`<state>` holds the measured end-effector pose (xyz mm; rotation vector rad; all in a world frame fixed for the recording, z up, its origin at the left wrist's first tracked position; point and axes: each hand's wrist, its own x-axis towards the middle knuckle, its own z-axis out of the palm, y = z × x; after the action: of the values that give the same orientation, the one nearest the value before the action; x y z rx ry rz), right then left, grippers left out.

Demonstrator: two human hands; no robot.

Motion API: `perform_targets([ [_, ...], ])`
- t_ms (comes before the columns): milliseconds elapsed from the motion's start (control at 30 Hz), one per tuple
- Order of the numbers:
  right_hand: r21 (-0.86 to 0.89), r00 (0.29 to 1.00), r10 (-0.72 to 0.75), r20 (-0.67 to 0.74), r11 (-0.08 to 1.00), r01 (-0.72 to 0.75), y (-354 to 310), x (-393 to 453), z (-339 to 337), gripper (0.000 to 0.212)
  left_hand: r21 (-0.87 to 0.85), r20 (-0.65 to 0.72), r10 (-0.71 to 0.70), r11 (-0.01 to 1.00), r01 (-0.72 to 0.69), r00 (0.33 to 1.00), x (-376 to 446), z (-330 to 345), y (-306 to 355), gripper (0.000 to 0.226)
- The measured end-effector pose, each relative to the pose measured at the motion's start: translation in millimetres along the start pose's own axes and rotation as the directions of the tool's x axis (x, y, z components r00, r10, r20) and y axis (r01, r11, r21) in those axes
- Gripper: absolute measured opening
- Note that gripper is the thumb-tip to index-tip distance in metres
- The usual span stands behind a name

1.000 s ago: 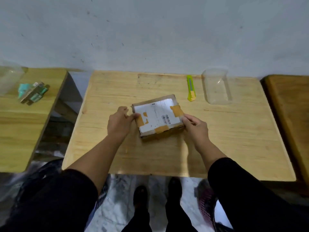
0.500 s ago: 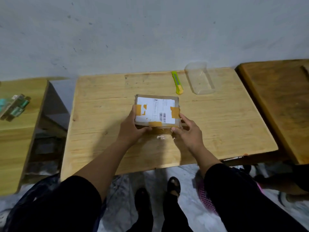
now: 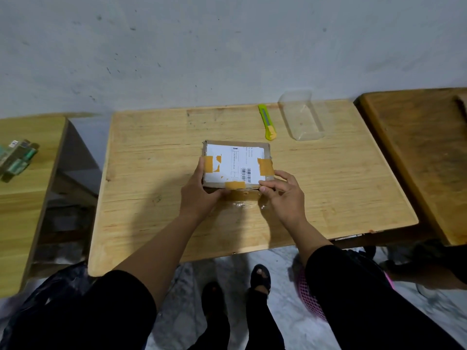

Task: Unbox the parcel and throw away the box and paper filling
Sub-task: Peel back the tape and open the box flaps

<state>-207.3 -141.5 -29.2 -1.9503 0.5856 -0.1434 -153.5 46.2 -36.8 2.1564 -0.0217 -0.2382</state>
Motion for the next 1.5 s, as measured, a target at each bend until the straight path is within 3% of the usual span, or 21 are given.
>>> perform_targets([
  [233,-0.039,0.998,-0.058,-0.029,0.998,0.056,-17,0,-5,0.006,-0.069,0.018,-0.017,0.997,0.018,1.0,-1,0,0,0.103],
  [400,-0.031,0.981,-0.171,-0.094,0.985,0.169,-46,12,-14,0.011,-0.106,-0.002,-0.008,0.994,0.008,1.0,-3,-3,4,0.095],
  [500,0.016,0.969,-0.218,-0.116,0.975,0.221,-68,31,-17,0.012,-0.078,0.0,0.019,0.997,-0.019,1.0,-8,-4,6,0.101],
  [567,0.04,0.973,-0.21,-0.095,0.976,0.214,-79,45,-19,0.014,-0.083,-0.003,0.037,0.996,-0.037,0.999,-14,-3,5,0.105],
  [733,0.047,0.987,-0.162,-0.005,0.986,0.162,-96,75,-13,0.054,0.039,-0.01,0.056,0.998,-0.056,0.998,-18,2,4,0.095],
  [833,0.031,0.988,-0.121,0.096,0.992,0.119,-99,89,-4,0.056,0.074,-0.018,0.077,0.994,-0.075,0.997,-17,-1,5,0.086],
  [900,-0.087,0.975,-0.119,0.188,0.987,0.138,-95,98,-2,0.053,0.12,-0.014,0.105,0.987,-0.103,0.994,-13,-2,4,0.08],
  [1067,-0.449,0.862,-0.092,0.499,0.823,0.348,-79,110,-1,0.047,0.24,-0.001,0.131,0.962,-0.127,0.991,5,3,3,0.079],
  [1167,-0.576,0.822,-0.007,0.569,0.71,0.405,-68,110,-4,0.056,0.319,-0.004,0.242,0.92,-0.228,0.97,15,4,15,0.08],
  [1233,-0.586,0.813,-0.076,0.578,0.654,0.478,-66,109,-9,0.065,0.34,0.11,0.283,0.89,-0.304,0.953,22,4,29,0.084],
  [1367,-0.479,0.662,-0.165,0.731,0.567,0.67,-61,99,-16,0.088,0.419,0.384,0.091,0.869,-0.261,0.919,44,11,47,0.102],
  [1500,-0.471,0.579,-0.109,0.808,0.471,0.746,-48,101,-9,0.101,0.575,0.447,-0.052,0.782,-0.242,0.893,57,21,49,0.107],
])
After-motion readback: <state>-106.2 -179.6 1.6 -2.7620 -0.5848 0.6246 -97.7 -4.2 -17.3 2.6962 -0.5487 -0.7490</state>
